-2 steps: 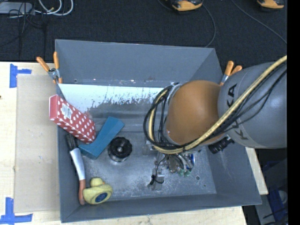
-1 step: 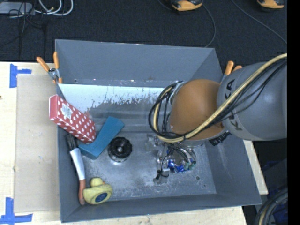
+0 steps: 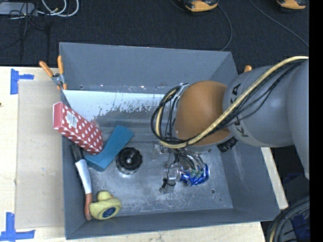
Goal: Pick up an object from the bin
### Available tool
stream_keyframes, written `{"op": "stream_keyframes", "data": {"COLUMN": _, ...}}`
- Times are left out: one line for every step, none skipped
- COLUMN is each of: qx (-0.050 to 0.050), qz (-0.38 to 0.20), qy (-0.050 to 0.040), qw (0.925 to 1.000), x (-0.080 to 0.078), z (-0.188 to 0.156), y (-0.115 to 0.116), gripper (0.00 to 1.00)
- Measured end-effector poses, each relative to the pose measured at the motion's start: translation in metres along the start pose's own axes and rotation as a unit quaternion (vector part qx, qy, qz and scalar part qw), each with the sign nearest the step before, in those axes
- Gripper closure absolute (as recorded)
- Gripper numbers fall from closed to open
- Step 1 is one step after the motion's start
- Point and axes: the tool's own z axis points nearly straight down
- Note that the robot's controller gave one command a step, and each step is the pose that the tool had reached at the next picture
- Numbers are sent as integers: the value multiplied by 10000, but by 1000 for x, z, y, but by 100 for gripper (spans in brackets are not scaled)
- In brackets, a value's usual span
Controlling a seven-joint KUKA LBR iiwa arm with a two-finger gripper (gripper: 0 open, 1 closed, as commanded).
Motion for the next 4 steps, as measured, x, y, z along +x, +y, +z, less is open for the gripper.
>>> {"op": "stream_keyframes", "data": {"qx": -40, "qz": -217, "qy": -59, "qw": 9997, "x": -50, "z": 5, "y": -21, "gripper": 0}}
{"op": "stream_keyframes", "data": {"qx": -3, "qz": 59, "qy": -43, "qw": 10000, "x": -43, "z": 18, "y": -72, "gripper": 0}}
{"op": "stream_keyframes", "data": {"qx": -21, "qz": -35, "qy": -34, "qw": 10000, "x": 4, "z": 33, "y": -73, "gripper": 0}}
{"op": "stream_keyframes", "data": {"qx": -20, "qz": -195, "qy": -44, "qw": 9998, "x": 2, "z": 45, "y": -114, "gripper": 0}}
